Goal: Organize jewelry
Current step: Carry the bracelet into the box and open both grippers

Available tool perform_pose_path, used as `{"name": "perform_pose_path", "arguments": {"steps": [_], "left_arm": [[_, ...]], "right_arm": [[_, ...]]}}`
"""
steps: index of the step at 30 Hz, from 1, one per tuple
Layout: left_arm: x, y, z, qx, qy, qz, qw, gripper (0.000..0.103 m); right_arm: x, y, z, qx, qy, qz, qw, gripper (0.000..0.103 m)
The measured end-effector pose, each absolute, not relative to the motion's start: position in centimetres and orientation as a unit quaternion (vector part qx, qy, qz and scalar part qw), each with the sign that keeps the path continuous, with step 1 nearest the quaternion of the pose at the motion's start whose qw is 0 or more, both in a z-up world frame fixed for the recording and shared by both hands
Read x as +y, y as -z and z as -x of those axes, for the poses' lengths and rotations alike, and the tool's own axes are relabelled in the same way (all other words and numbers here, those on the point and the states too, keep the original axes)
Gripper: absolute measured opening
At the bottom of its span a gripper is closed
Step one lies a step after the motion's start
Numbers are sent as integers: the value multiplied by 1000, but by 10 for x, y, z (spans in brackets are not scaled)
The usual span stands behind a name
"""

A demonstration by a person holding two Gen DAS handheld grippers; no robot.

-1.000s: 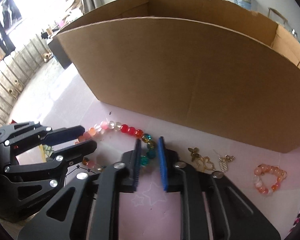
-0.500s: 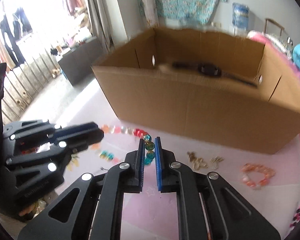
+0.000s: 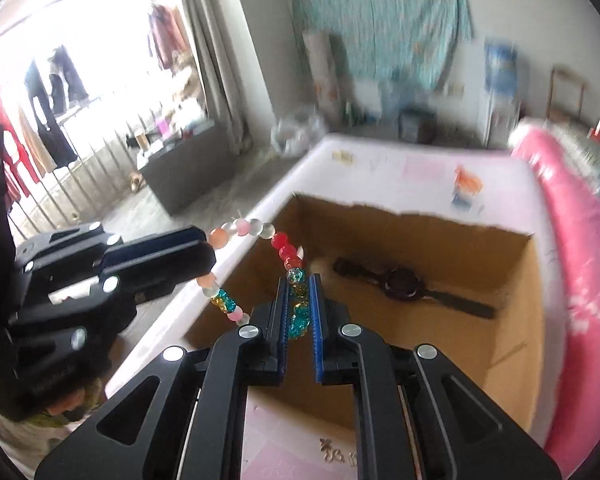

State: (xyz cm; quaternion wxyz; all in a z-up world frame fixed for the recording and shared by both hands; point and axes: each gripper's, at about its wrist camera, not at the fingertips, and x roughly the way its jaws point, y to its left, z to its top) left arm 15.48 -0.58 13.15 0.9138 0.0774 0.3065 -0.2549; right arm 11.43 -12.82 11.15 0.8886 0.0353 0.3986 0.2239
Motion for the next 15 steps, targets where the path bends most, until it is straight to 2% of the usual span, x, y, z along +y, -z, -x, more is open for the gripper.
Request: {"name": "perform_pose_path", "arguments": {"steps": [8,15], "left_arm": [[-17,-62,-232,440,230,-107,861,8],[-10,-45,-233,465,222,-131,847,9]], "right_arm": [[-127,-22,-211,574,-234,-74,781,10],[-117,22,-233,647,-233,-85,721,11]]}}
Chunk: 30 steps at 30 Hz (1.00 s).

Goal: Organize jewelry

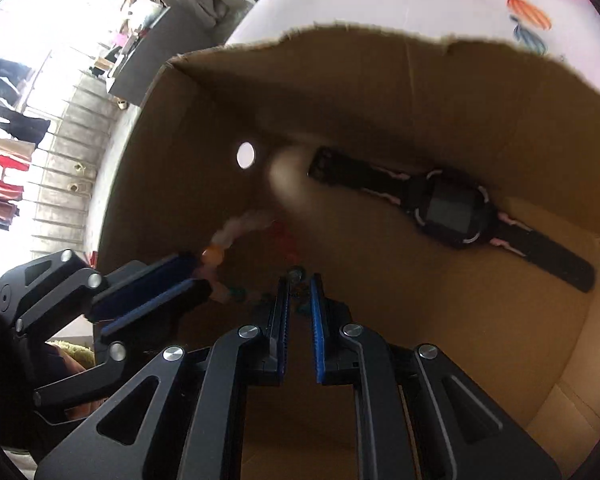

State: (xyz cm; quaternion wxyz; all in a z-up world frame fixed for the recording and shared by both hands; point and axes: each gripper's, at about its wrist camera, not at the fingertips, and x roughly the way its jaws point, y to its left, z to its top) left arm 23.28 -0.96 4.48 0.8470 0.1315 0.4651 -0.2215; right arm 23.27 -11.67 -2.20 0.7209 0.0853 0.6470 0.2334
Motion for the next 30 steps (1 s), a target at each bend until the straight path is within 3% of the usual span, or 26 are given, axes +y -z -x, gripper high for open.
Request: {"name": "perform_pose_path", "arguments": {"steps": [4,10,15,17,20,25,30], "left_arm": [[-2,-47,-232,459,220,-123,852,13],[16,-77,-214,416,209,-92,880,17],[47,-116,-162,338,209,-63,915,38],[58,-123,-133,311,212,-59,924,47],[70,-120,-96,292,211,-57,931,53],[75,-88,-52,312,215,-38,925,56],[52,-34,-34,366,228,-47,901,56]], "right_arm": [[-119,23,-231,639,-225,-80,731,15],[-134,-6,-215,588,-227,-97,770,32],[-163,-71,-153,478,-224,-94,844,53],[-173,-94,-119,429,-221,-90,871,55],[-198,-110,-62,372,-208,-104,899,59],[-228,-80,9,363,-168,-175,900,59],[-234,-6,46,429,-107,-238,865,59]]}}
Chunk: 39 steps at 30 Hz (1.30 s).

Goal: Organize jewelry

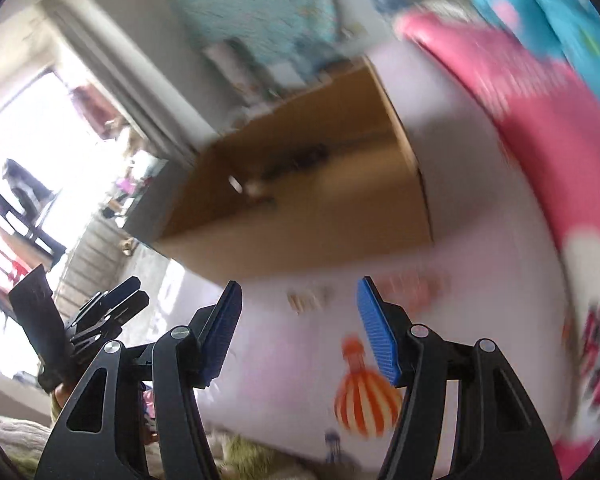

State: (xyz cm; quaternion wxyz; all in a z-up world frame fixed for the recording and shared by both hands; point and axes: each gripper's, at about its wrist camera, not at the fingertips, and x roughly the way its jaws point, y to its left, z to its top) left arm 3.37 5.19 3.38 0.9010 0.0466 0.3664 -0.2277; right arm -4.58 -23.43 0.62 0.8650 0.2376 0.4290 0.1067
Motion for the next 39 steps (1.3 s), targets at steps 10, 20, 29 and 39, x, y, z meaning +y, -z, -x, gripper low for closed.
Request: {"name": "perform_pose_path", "arguments": {"steps": [10,20,29,39], "left_arm": [[-4,29,-28,419,233,-117,870,56],[-28,39,-36,407,246,-159,865,56],[-21,43,-47,414,258,-143,861,56],[-18,50,-53,420,256,-121,862,56]], "right_arm": [[-208,38,69,477,-31,-110,871,47],[-216,32,26,472,-48,-92,876,33],[-195,48,-2,518,-38,6,854,22],[-210,36,-5,519,-57,-28,853,10]]}}
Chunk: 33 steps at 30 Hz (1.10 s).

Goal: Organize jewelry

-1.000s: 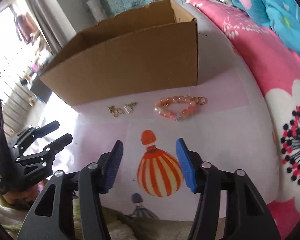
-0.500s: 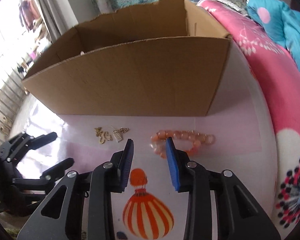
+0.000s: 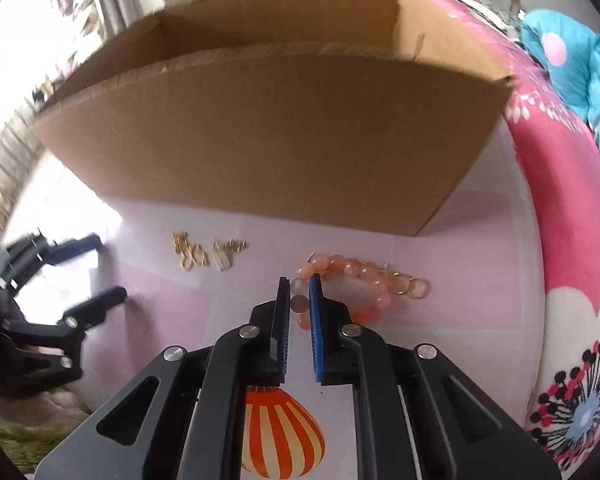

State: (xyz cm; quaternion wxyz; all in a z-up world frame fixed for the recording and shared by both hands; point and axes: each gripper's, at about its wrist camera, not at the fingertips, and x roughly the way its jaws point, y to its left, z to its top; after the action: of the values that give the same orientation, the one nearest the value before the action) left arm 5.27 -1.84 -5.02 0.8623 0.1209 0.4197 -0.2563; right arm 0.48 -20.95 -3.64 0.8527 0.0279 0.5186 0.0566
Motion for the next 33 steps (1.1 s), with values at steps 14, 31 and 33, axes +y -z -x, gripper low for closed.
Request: {"name": "perform_pose_path", "arguments": {"steps": [14,31,33], "left_arm": [[-19,51,-50,418,244,-123,866,58],[-18,50,-53,424,225,-116,870,60],[-17,50,-53,424,225,-115,870,60]], "right_arm": [[-296,-18,23,398,-86,-245,880,10],[-238,23,48,489,-119,-122,856,30],[-249,20,46,475,-115,-155,859,31]]}}
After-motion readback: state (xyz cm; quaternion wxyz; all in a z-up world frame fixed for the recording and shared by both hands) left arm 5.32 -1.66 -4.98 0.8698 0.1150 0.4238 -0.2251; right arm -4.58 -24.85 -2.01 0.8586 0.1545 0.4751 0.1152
